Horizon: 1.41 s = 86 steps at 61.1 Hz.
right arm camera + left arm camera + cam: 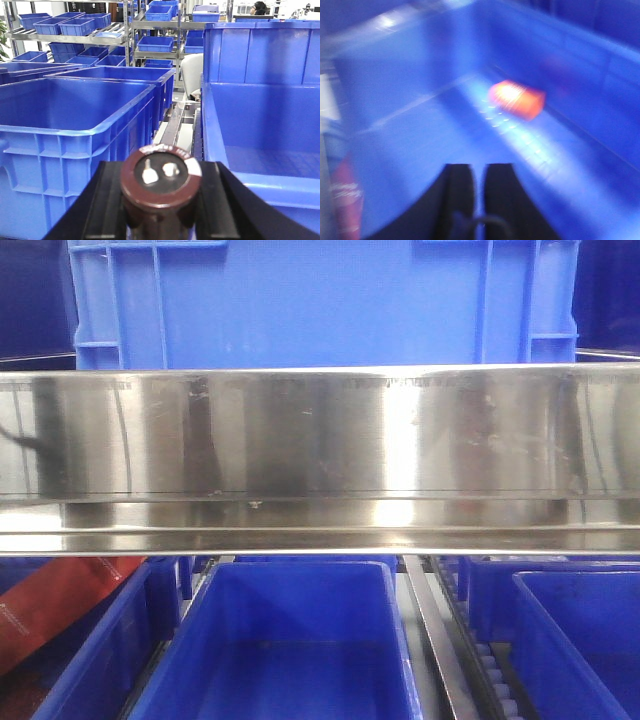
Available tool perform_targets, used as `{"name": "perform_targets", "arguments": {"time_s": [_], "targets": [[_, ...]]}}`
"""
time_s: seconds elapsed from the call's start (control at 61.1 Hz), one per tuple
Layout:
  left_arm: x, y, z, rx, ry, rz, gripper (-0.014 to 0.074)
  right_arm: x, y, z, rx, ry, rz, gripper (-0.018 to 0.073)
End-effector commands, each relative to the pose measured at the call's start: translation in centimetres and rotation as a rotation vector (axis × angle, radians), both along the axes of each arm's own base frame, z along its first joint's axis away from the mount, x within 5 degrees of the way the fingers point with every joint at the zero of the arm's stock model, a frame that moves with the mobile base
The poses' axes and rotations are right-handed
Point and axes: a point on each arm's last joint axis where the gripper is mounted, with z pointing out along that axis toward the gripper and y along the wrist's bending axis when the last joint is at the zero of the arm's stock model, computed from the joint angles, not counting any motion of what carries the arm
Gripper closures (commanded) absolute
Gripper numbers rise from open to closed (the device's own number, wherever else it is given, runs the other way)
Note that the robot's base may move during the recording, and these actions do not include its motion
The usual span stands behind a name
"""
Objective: Place cylindrical capacitor in blue bin on shelf
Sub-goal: 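Lower the right gripper into the blue bin and release the capacitor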
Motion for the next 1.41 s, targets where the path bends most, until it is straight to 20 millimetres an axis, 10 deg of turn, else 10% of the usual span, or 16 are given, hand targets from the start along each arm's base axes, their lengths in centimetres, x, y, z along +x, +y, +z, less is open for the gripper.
{"name": "perform_targets", "arguments": {"time_s": [0.0,0.262,0.491,0.883,1.39], "targets": [[-2.4,2.5,0.3,-0.051,-0.004,0.050,0.0627,0.0,0.0,0.1,0.003,-0.017,0.000,0.0616],[-11.1,9.4,-2.8,-0.111,-0.094,0.160,0.0628,0.6,0.1,0.4,-0.002,0.011,0.001,0.0616],[-17.0,12.6,-7.5,-0.131,-0.138,0.227,0.0706,3.2,0.7,4.6,-0.079,-0.007,0.017,0.0616],[-19.9,13.9,-10.1,-0.145,-0.177,0.269,0.0708,14.3,9.0,11.2,-0.153,0.137,0.290,0.0616],[-20.0,13.9,-10.3,-0.135,-0.155,0.270,0.0708,29.0,18.4,3.7,-0.283,0.533,0.371,0.0596]]}}
